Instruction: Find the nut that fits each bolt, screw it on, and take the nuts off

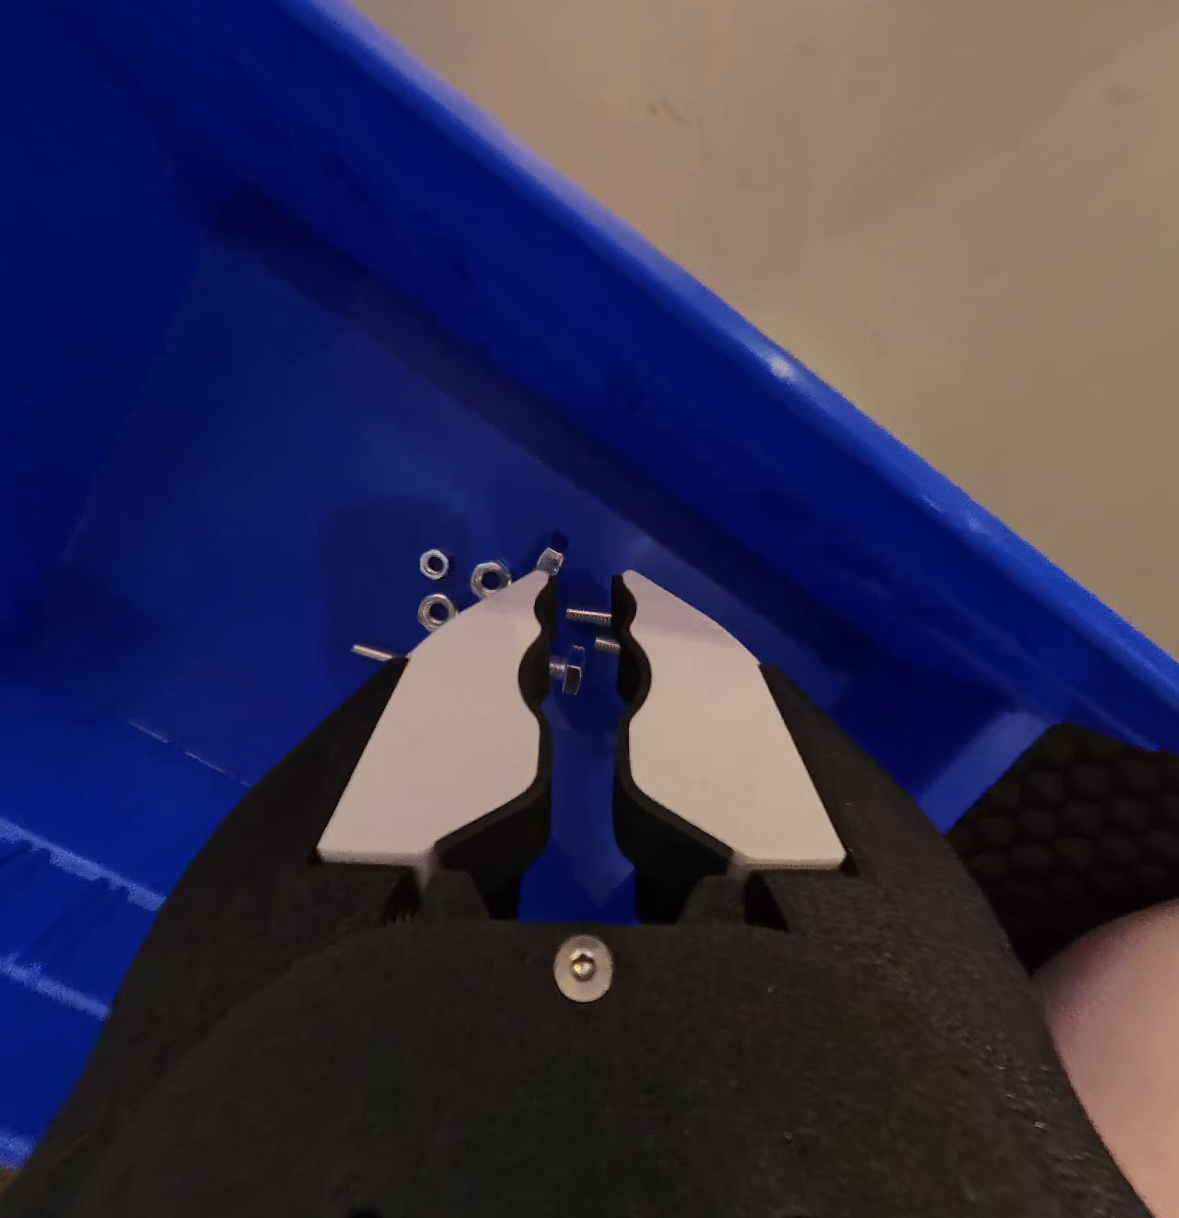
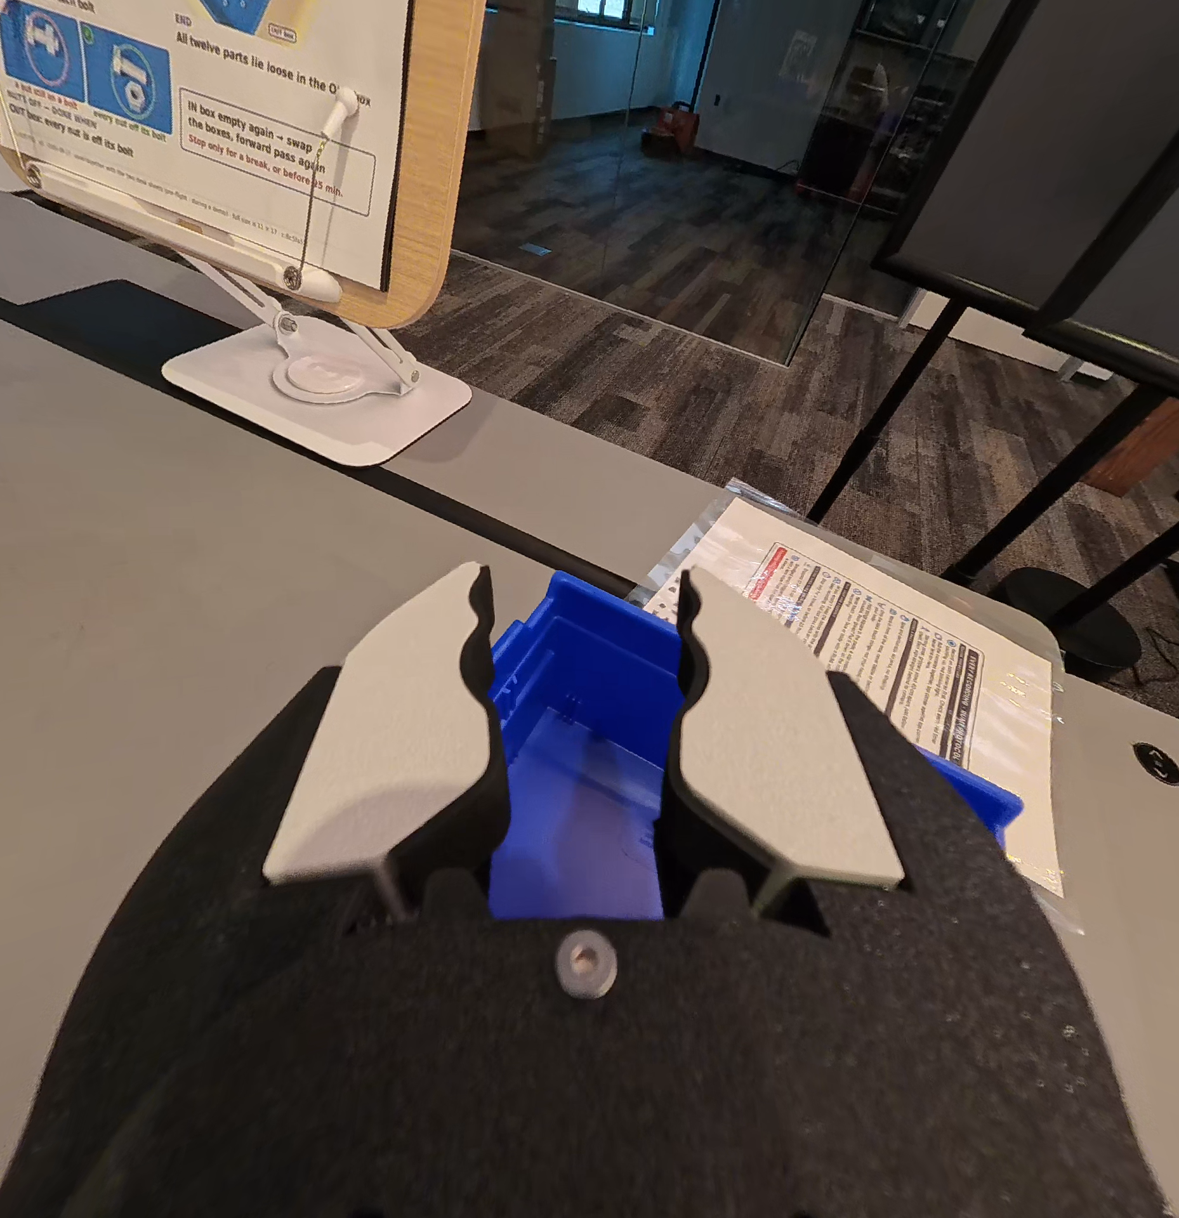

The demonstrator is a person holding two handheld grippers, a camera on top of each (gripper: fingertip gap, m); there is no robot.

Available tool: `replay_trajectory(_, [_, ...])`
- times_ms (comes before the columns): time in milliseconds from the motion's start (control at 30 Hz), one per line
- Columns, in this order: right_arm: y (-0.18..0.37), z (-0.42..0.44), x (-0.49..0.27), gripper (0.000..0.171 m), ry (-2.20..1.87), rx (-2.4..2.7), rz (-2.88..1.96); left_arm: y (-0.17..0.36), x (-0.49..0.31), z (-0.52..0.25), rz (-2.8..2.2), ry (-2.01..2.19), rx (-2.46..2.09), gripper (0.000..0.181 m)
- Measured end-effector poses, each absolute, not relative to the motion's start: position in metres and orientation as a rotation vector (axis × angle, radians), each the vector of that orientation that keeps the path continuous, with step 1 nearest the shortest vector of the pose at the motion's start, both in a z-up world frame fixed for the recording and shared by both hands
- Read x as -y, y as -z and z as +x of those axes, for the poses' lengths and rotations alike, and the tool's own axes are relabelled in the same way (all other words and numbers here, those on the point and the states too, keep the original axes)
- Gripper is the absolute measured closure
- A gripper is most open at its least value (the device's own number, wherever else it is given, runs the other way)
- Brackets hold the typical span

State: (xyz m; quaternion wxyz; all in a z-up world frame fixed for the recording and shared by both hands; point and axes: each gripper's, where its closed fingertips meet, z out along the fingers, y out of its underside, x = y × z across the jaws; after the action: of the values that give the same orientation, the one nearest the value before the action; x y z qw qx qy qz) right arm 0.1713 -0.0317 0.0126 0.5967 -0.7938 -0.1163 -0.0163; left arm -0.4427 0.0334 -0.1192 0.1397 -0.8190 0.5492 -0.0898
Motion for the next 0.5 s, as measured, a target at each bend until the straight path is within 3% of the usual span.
replay_trajectory(133, [-0.008, 0.168, 0.030, 0.118, 0.032, 0.284, -1.858, 0.135, -0.041, -0.447, -2.432, 0.186, -1.591, 0.174])
replay_trajectory(500, [-0.004, 0.167, 0.029, 0.118, 0.032, 0.300, -1.873, 0.127, -0.039, -0.438, -2.277, 0.215, -1.678, 0.174])
